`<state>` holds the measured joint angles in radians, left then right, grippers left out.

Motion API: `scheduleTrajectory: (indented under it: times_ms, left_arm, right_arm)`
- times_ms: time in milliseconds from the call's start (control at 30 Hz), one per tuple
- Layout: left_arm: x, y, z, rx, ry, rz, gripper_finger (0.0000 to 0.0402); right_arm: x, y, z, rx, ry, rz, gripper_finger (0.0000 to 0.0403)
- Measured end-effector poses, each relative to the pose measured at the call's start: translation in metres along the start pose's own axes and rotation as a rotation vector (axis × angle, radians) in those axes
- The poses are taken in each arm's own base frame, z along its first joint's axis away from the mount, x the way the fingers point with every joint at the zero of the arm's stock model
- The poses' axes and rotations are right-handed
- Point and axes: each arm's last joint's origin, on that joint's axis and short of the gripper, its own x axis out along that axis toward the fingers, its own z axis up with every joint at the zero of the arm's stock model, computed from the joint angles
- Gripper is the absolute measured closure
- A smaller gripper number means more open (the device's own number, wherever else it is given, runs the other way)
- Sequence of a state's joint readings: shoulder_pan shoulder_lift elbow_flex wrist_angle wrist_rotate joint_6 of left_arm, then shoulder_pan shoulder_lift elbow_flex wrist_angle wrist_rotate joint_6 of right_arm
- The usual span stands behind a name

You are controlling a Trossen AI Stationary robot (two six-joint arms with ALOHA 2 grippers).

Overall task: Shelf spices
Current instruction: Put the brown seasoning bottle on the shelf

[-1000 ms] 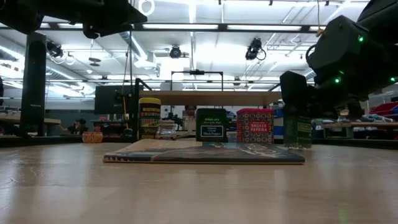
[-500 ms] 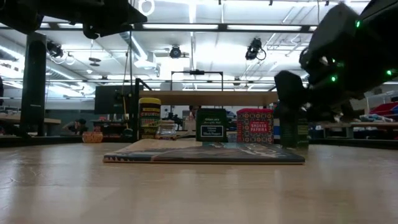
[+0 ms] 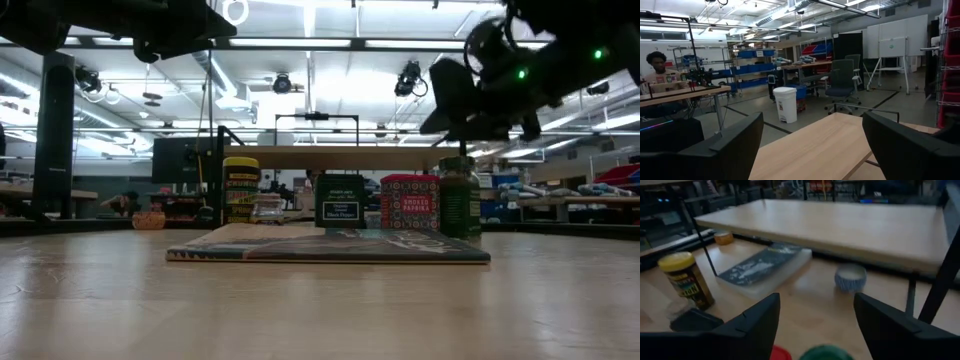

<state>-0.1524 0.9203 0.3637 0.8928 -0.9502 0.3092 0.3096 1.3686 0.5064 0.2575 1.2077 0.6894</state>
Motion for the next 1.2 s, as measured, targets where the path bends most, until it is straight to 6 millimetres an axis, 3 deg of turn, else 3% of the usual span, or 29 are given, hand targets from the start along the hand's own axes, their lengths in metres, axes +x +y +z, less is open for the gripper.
scheduleTrajectory:
  times_ms: [267, 467, 700, 900, 1200]
  left_arm:
    - [0.0, 0.0, 0.0, 0.0, 0.0, 0.0, 0.0053]
    - [0.0, 0.0, 0.0, -0.008, -0.001, -0.003, 0.0053]
    - [0.0, -0.002, 0.001, -0.037, -0.016, -0.052, 0.0053]
    - [0.0, -0.003, -0.003, -0.025, 0.006, -0.075, 0.0053]
    - [0.013, -0.011, 0.007, 0.072, 0.214, -0.086, 0.0053]
  right_arm:
    - [-0.008, -0.003, 0.035, -0.089, -0.079, 0.031, 0.0174]
    - [-0.015, -0.011, 0.072, -0.349, -0.18, 0.017, 0.0199]
    - [-0.033, -0.031, 0.118, -0.29, -0.31, 0.005, 0.0288]
    - [-0.048, -0.046, 0.131, -0.318, -0.331, 0.028, 0.039]
    - [-0.062, -0.059, 0.142, -0.389, -0.341, 0.016, 0.04]
